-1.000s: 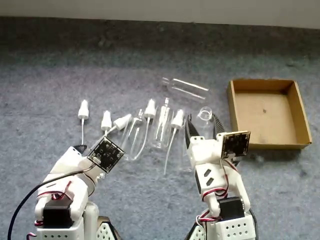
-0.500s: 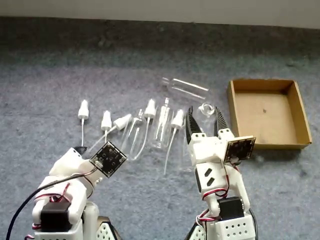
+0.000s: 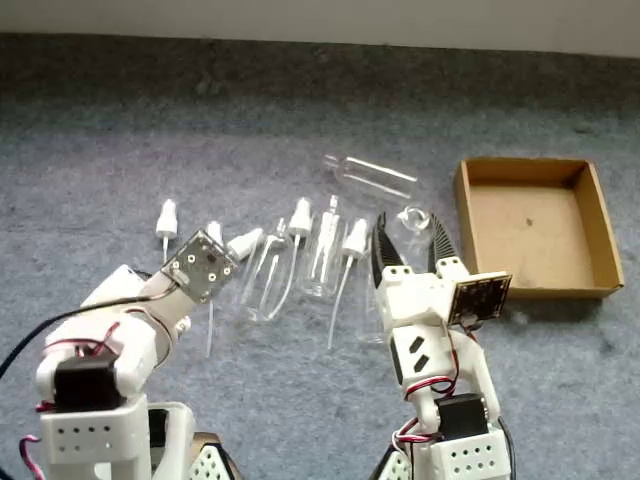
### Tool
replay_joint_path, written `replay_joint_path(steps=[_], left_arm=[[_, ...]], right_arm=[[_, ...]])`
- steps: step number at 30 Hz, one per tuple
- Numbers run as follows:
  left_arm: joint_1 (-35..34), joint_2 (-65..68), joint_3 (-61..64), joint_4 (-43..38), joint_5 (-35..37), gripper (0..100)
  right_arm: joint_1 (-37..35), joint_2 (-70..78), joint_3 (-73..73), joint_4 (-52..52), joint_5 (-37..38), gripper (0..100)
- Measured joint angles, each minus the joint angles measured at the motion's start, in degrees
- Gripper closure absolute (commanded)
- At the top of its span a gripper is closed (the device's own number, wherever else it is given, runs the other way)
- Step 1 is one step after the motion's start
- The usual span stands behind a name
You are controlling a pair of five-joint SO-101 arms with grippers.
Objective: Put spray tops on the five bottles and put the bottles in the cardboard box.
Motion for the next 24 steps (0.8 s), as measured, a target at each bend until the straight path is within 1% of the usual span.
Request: replay_joint_path(steps=[8,16,20,24], left_arm=[[-0.09,24.0,-10.37,0.0,0.7,99],[0.0,46.42,-24.53,0.0,12.92,99],[3.25,56.0,-30.95,0.0,18.99,98],[8.0,64.35,-37.63,-0.09,24.7,87]], right_arm=[[3.08,0.0,0.0,0.0,0.0,93.3],[3.34,0.0,0.0,0.0,0.0,93.3],[3.34,0.0,0.0,0.0,0.0,93.3],[3.34,0.0,0.0,0.0,0.0,93.3]])
